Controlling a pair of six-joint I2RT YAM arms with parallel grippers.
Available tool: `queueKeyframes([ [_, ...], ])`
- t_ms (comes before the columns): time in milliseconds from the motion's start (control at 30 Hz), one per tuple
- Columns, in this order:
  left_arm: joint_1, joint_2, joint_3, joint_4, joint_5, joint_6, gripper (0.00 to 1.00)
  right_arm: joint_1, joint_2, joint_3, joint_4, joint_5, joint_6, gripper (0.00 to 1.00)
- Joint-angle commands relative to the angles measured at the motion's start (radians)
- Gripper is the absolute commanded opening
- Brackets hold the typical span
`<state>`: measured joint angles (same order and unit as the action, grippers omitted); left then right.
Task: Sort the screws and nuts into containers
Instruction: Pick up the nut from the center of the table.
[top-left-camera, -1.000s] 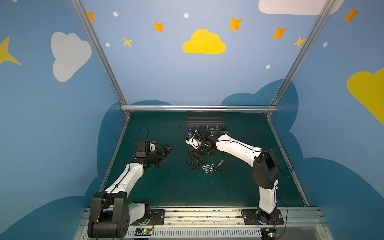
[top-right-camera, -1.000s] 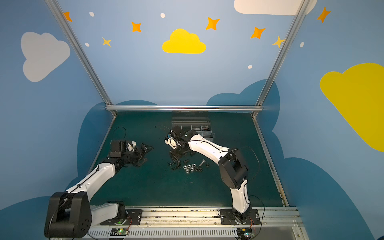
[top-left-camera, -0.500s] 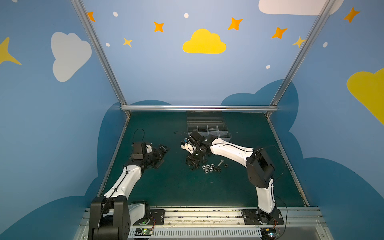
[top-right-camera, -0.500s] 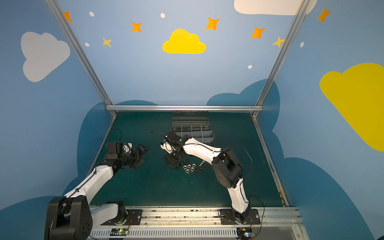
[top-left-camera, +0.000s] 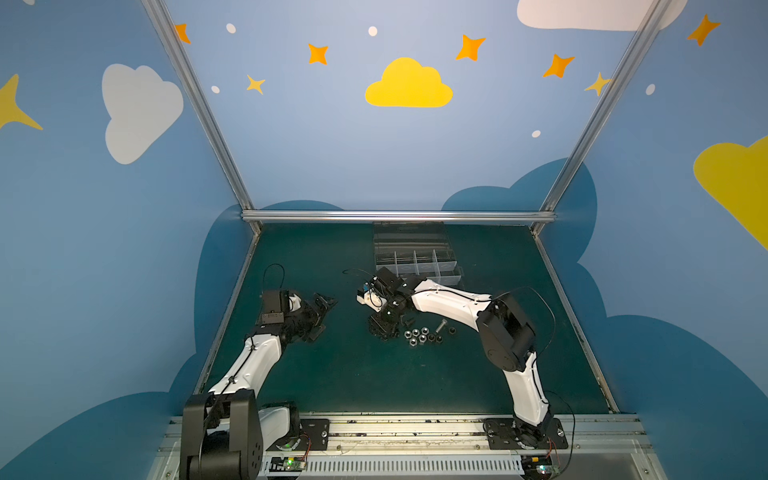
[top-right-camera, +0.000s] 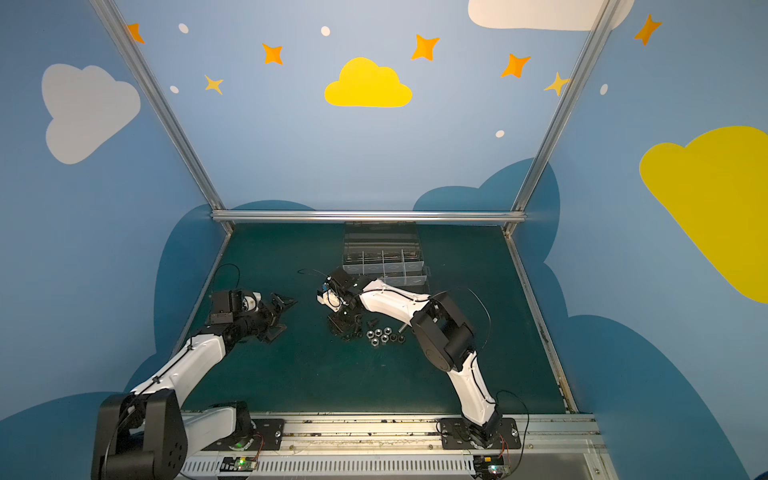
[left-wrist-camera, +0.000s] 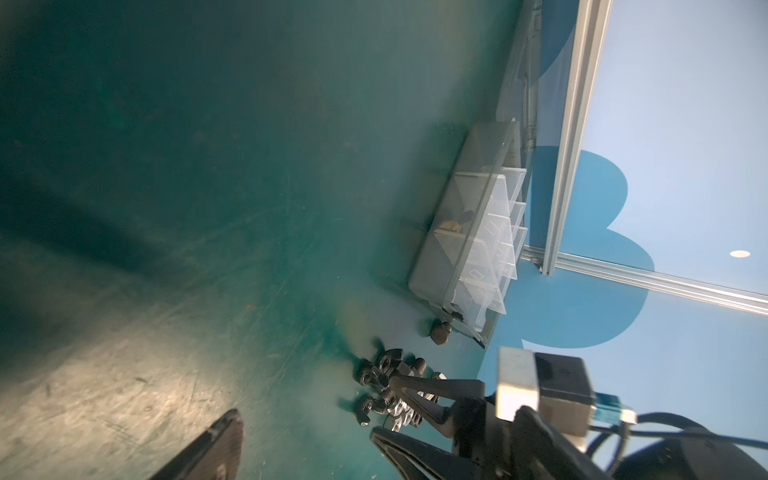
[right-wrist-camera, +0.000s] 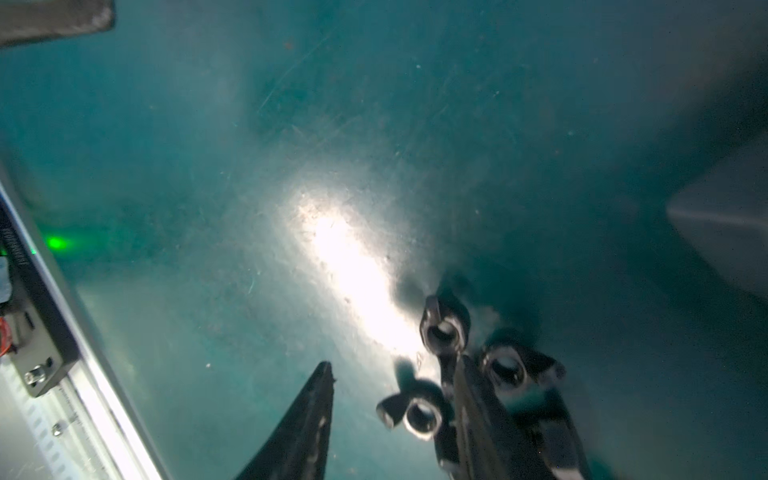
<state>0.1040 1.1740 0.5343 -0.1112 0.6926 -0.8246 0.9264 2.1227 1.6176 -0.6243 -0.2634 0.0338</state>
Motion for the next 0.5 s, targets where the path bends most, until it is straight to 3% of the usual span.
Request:
queueKeyframes([
  [0, 0.01, -0.019, -0.013, 0.013, 0.017, 0.001, 1.0, 0.006, 0.026, 0.033, 0.032, -0.014, -0.028, 0.45],
  [467, 0.016, -0.016, -0.014, 0.004, 0.012, 0.007, 1.0, 0.006, 0.088, 0.051, 0.058, -0.002, -0.034, 0.41],
])
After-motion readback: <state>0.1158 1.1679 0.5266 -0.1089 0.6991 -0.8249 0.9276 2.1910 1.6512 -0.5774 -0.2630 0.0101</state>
